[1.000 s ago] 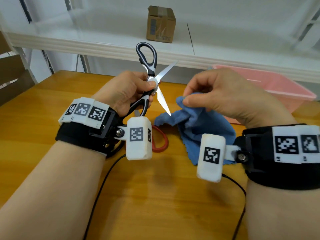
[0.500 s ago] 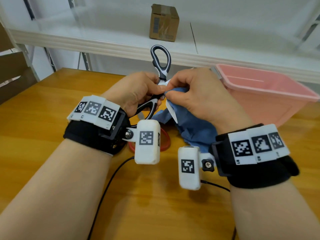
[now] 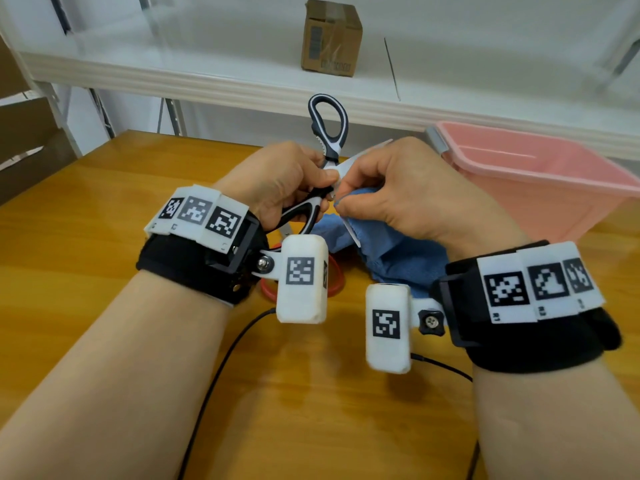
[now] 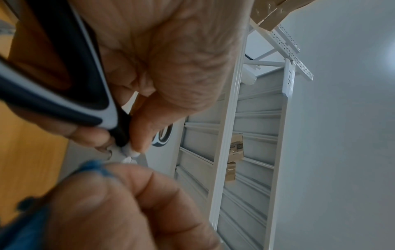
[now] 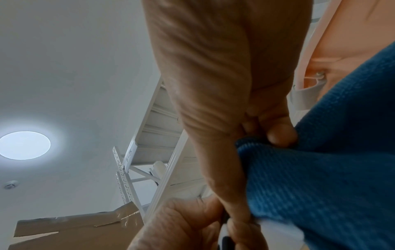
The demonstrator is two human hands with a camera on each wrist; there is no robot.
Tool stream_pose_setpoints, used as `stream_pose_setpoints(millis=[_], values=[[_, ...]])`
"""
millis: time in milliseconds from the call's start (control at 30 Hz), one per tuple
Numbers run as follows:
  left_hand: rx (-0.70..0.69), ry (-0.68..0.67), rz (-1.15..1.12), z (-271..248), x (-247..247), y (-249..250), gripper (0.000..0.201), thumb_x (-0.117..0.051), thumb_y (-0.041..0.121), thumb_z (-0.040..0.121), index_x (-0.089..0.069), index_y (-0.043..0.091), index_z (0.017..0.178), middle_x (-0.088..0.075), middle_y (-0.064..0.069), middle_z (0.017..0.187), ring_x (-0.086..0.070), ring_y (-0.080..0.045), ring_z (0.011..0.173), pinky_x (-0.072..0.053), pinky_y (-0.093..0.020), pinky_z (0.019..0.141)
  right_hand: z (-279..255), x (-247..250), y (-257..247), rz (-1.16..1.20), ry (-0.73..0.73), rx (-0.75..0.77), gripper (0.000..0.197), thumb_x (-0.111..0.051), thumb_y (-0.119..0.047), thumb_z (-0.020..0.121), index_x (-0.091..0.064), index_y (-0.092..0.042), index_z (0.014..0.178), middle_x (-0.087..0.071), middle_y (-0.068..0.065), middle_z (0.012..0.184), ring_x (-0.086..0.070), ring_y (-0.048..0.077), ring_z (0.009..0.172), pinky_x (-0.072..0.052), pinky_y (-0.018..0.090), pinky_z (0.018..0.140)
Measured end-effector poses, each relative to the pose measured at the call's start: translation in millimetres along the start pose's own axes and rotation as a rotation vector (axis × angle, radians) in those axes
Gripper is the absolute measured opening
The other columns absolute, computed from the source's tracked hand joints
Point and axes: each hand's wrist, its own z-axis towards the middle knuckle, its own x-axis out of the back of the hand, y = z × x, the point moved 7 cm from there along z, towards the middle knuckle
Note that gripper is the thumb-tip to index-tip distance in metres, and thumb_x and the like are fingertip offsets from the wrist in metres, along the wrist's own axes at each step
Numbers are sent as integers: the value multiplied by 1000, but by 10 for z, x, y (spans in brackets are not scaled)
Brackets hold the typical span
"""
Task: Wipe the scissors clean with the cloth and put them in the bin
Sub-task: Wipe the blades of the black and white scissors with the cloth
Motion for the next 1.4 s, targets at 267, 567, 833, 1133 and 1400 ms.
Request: stream_pose_setpoints(millis=[267, 567, 833, 1133, 1400], values=[[1, 45, -18, 11, 94, 17, 9, -55, -1, 92, -64, 2, 95, -60, -12, 73, -55, -16, 52, -49, -28, 55, -164, -25, 4, -75, -273, -74, 4, -82, -26, 77, -79, -28, 76, -74, -16, 76, -65, -3, 75, -53, 18, 71], [-27, -43, -120, -29, 117, 104, 18, -53, 2, 93, -65, 3, 106, -59, -7, 69, -54, -15, 53, -48, -26, 58, -208, 457, 186, 136, 67, -133, 4, -77, -19, 83, -74, -22, 81, -74, -8, 75, -66, -1, 68, -51, 12, 60], [-42, -77, -101, -35, 67, 101, 15, -54, 2, 92, -66, 4, 101, -60, -8, 72, -55, -16, 55, -48, -28, 59, -87, 445, 219, 180, 251, -96, 15, -66, -3, 82, -68, -18, 83, -69, 9, 79, -69, 16, 65, -57, 30, 54], [-50, -71, -90, -47, 24, 97, 9, -54, 1, 92, -61, 5, 97, -62, -8, 67, -54, -16, 53, -49, -26, 57, -79, 415, -11, 11, 309, 19, 9, -68, -19, 80, -68, -24, 86, -68, -8, 81, -62, 5, 76, -50, 20, 66], [-71, -53, -77, -18, 85, 124, 9, -55, 4, 93, -62, 6, 97, -61, -6, 69, -55, -15, 54, -47, -28, 60, -58, 282, 12, 37, 179, -79, 15, -75, -38, 82, -70, -24, 83, -68, -10, 80, -62, 6, 76, -53, 30, 72]])
